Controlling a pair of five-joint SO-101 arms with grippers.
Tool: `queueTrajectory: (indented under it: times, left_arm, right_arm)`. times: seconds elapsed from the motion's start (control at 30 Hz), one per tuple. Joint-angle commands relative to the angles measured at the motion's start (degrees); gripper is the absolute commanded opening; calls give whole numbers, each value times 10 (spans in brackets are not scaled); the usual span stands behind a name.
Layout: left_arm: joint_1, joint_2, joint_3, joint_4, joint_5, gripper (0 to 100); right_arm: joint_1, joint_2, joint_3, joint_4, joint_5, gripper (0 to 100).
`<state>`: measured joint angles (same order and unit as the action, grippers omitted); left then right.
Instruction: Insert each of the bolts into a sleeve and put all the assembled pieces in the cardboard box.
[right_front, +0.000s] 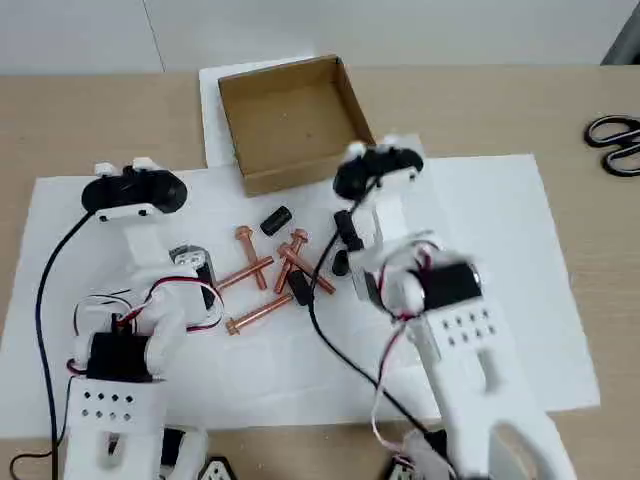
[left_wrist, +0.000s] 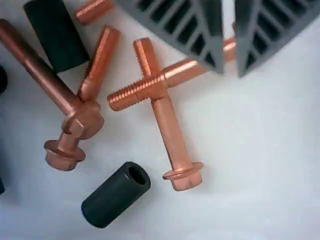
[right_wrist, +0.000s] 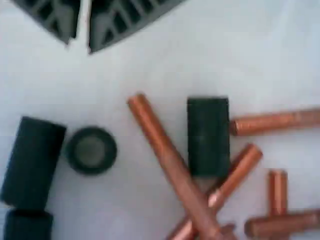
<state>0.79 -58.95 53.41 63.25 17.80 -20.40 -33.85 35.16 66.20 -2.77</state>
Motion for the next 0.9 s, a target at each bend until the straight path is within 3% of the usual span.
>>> queueTrajectory:
  times: [0.0,0.13,0.4,0.87]
  left_arm:
    - [-3,2,-7,-14,3,6]
    - [-17,2,12,-14,3,6]
    - [-112,2,83,-75,3,6]
    - [-114,2,97,-75,3,6]
  right_arm:
    - [3,87,-97,-10,-33,21]
    - [3,188,-189,-7,-33,21]
    - [3,366,-340,-6,-33,21]
    - [13,545,-520,73,19,27]
